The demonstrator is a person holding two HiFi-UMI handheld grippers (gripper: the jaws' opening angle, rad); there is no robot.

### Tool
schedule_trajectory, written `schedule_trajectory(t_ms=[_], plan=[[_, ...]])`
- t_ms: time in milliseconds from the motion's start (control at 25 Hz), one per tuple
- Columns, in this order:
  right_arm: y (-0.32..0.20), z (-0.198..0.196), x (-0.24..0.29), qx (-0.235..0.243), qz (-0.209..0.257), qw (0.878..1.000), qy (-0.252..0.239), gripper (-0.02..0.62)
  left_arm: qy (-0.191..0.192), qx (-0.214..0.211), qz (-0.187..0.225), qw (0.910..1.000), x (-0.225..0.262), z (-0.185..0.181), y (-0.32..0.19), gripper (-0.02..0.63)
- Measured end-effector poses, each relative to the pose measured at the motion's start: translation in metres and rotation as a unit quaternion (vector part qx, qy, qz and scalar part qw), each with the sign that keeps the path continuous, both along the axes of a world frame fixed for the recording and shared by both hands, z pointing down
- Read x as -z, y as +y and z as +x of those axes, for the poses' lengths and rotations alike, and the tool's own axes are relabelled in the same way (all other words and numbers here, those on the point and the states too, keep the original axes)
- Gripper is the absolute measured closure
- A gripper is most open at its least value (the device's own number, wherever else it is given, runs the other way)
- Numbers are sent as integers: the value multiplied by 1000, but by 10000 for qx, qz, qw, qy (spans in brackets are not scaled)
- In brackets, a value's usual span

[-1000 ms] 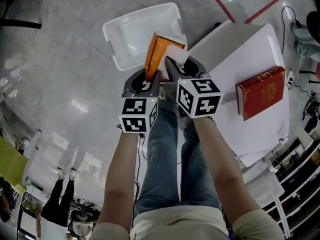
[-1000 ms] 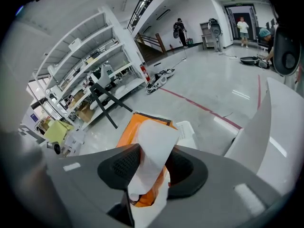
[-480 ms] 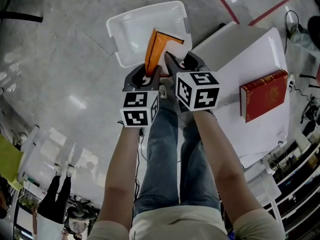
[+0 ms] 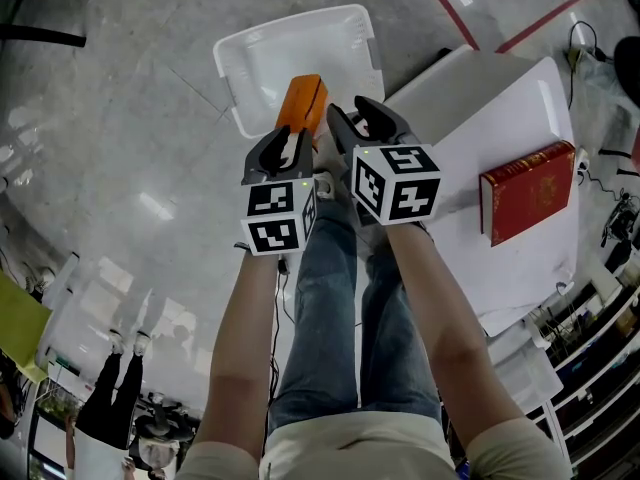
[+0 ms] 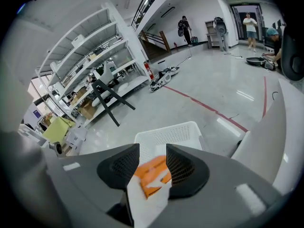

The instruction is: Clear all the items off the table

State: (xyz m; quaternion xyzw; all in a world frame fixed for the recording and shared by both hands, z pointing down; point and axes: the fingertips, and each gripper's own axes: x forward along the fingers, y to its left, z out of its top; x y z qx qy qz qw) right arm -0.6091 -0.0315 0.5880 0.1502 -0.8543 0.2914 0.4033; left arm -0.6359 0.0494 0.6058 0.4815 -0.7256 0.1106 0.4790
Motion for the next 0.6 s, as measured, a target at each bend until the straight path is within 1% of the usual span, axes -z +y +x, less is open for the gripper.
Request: schedule_trajectory(t_ms=[240,480,600], plan=[[2,3,1,-16,-7,10000,31,431,-87,230,55,9997,7,-9,2,534],[8,6,5,16,-13,10000,13,442,-158,271,106,9995,14,-10,1,569],[11,8,9,32,-16,10000,4,462,-156,271,132,9994,17,-7,1,583]])
